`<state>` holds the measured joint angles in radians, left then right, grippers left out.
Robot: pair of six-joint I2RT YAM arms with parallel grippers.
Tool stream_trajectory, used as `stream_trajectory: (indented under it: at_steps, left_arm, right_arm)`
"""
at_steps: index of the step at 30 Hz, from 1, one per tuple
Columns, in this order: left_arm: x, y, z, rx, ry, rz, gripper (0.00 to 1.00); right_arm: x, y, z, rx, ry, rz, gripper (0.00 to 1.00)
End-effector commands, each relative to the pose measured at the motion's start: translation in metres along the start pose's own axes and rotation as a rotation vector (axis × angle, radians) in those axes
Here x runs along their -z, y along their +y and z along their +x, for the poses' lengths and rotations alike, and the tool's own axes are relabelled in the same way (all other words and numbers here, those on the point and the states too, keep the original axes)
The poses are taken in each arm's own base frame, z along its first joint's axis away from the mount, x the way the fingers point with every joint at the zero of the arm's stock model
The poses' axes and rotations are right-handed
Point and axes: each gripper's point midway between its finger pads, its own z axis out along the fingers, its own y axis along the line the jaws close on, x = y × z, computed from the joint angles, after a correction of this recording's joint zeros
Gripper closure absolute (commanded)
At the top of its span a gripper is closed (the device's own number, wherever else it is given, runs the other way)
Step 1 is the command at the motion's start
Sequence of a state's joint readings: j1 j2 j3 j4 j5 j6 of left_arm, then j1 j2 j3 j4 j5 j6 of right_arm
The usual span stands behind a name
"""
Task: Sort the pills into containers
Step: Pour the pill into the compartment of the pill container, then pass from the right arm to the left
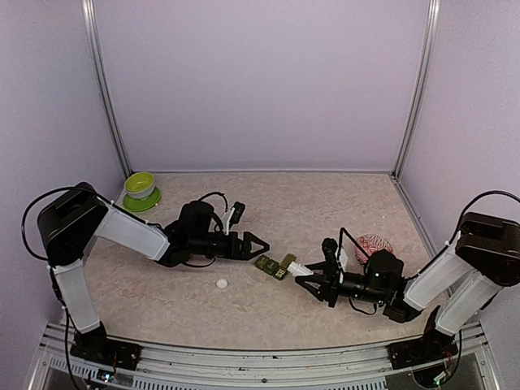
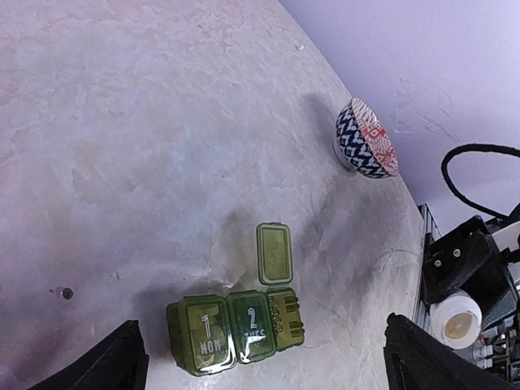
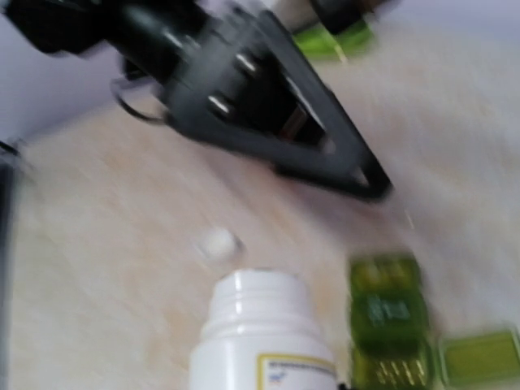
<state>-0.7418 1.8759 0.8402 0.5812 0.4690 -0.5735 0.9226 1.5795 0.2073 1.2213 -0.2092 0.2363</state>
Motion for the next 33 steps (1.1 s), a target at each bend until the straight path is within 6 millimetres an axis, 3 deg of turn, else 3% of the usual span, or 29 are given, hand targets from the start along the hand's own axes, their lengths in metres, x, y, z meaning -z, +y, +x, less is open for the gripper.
stream_trajectory:
  at_steps: [1,6,13,18,23,26,33]
  left_arm:
    - [0.015,-0.012,-0.024,-0.045,-0.044,-0.064,0.01]
    - [0.028,-0.018,-0.024,-0.063,-0.035,-0.186,0.01]
    - [0.046,-0.012,0.002,-0.131,0.041,-0.468,0.01]
    - [0.07,-0.004,0.014,-0.115,0.06,-0.57,0.01]
    - [0.086,0.002,0.031,-0.111,0.107,-0.637,0.01]
    - [0.087,0.008,0.048,-0.115,0.152,-0.661,0.04]
    - [0.083,0.02,0.076,-0.111,0.23,-0.687,0.2]
  right_arm:
    - [0.025,0.034,-0.058,0.104,-0.235,-0.158,0.76]
    - [0.059,0.068,-0.091,0.157,-0.381,-0.314,0.76]
    - [0.101,0.094,-0.122,0.203,-0.541,-0.422,0.77]
    - [0.114,0.099,-0.132,0.209,-0.579,-0.43,0.77]
    - [0.115,0.096,-0.131,0.209,-0.551,-0.401,0.76]
    - [0.115,0.094,-0.13,0.211,-0.536,-0.383,0.75]
    - [0.113,0.093,-0.124,0.2,-0.491,-0.376,0.74]
